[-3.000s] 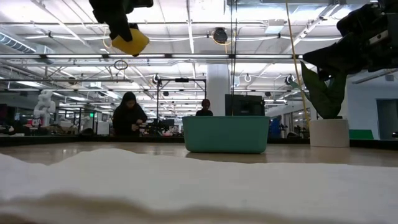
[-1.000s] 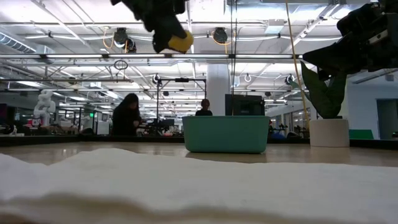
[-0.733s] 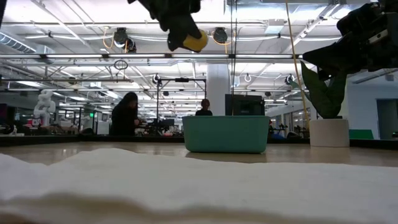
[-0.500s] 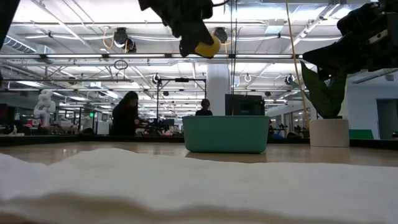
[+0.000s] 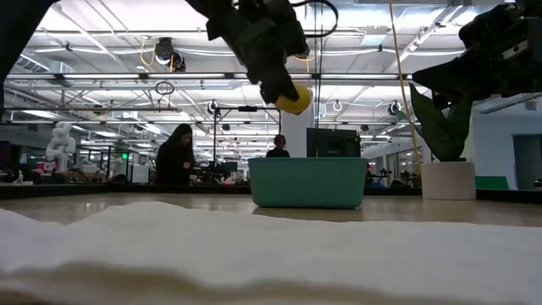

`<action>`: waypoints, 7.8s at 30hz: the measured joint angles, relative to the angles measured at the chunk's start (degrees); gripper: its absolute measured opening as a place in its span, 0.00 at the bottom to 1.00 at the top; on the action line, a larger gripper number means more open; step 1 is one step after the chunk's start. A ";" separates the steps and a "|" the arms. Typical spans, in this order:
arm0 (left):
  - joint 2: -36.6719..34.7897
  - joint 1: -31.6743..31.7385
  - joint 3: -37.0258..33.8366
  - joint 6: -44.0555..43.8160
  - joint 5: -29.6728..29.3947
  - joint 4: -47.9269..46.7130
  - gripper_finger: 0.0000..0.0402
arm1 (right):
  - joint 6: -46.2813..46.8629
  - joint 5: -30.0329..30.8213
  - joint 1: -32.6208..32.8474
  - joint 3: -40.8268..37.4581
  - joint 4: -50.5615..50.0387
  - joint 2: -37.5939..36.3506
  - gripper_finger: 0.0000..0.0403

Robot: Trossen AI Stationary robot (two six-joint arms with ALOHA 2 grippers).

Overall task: Pick and placing Produce into tupperware
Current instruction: Put the yellow lemon into the blue bin, then adjust the blue bin

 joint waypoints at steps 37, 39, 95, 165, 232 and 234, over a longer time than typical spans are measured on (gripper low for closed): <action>7.26 2.38 -0.05 5.78 16.98 2.69 0.56 | 0.00 -0.02 -0.02 0.01 -0.29 0.01 0.00; 7.93 2.05 -0.02 6.71 15.55 3.02 0.56 | 0.02 -0.02 0.00 0.01 -0.29 0.01 0.00; 12.08 -1.29 -4.72 9.65 2.27 8.59 0.56 | 0.42 -0.02 -0.02 0.01 -0.64 0.77 0.00; 14.09 -3.67 -4.68 10.04 -1.44 10.87 0.56 | 1.07 -0.02 0.00 0.01 -0.64 0.75 0.00; 13.67 -4.00 5.57 12.72 -10.92 -4.00 0.02 | 0.87 -0.02 -0.02 0.01 -0.68 0.75 0.00; 13.67 -4.00 5.57 12.41 -11.64 -4.06 0.03 | 0.87 -0.02 0.00 -0.01 -0.68 0.75 0.00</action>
